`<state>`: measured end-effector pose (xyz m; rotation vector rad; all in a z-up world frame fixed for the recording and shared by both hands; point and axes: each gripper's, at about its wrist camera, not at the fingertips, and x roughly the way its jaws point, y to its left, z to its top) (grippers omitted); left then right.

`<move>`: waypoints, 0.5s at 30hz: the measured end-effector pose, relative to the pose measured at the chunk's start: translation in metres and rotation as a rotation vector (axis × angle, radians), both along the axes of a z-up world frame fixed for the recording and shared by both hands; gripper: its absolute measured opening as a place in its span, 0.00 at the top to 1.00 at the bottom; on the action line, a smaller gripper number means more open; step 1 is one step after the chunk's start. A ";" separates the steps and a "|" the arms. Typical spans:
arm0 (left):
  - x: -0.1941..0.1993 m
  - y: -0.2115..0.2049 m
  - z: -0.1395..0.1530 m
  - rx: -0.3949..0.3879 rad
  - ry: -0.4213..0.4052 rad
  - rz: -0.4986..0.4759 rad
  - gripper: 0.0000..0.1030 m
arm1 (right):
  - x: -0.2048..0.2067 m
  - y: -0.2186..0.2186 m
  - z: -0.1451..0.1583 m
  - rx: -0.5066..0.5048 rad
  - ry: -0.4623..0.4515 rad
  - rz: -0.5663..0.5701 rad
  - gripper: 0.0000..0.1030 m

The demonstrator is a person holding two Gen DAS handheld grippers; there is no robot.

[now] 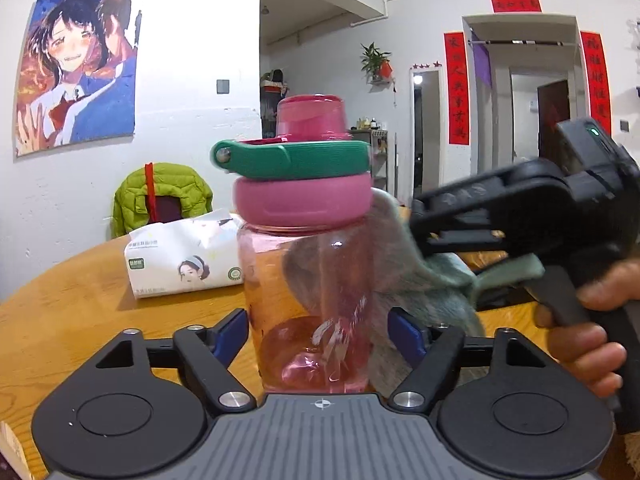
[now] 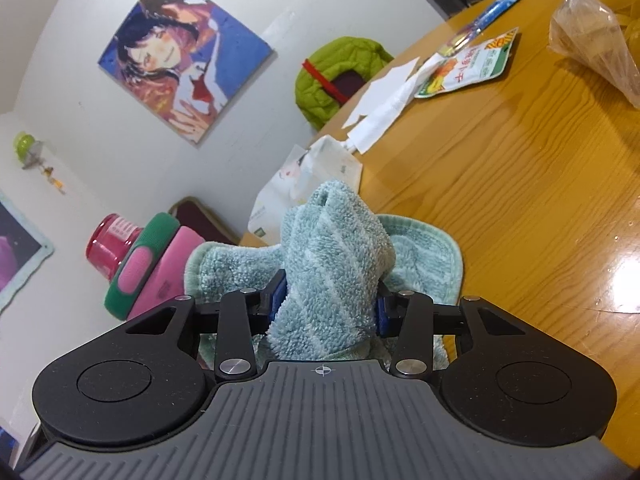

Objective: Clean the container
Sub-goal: 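Hold the bottle with the left tool while the right tool keeps wiping its side with the towel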

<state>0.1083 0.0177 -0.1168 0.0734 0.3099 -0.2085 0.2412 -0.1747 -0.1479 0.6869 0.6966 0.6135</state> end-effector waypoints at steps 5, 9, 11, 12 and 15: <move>0.000 -0.001 -0.001 0.008 -0.007 -0.002 0.35 | 0.002 0.002 -0.004 -0.027 0.022 -0.010 0.54; -0.001 -0.001 -0.001 0.010 -0.011 -0.005 0.36 | -0.008 -0.012 0.004 0.155 -0.071 -0.030 0.53; -0.001 -0.002 -0.001 0.013 -0.014 -0.008 0.36 | -0.010 -0.017 0.004 0.214 -0.092 -0.045 0.52; -0.001 -0.002 -0.001 0.015 -0.014 -0.010 0.36 | -0.009 -0.016 0.003 0.206 -0.086 -0.045 0.53; -0.001 -0.004 -0.002 0.023 -0.012 -0.012 0.35 | -0.007 -0.013 0.000 0.174 -0.063 -0.042 0.53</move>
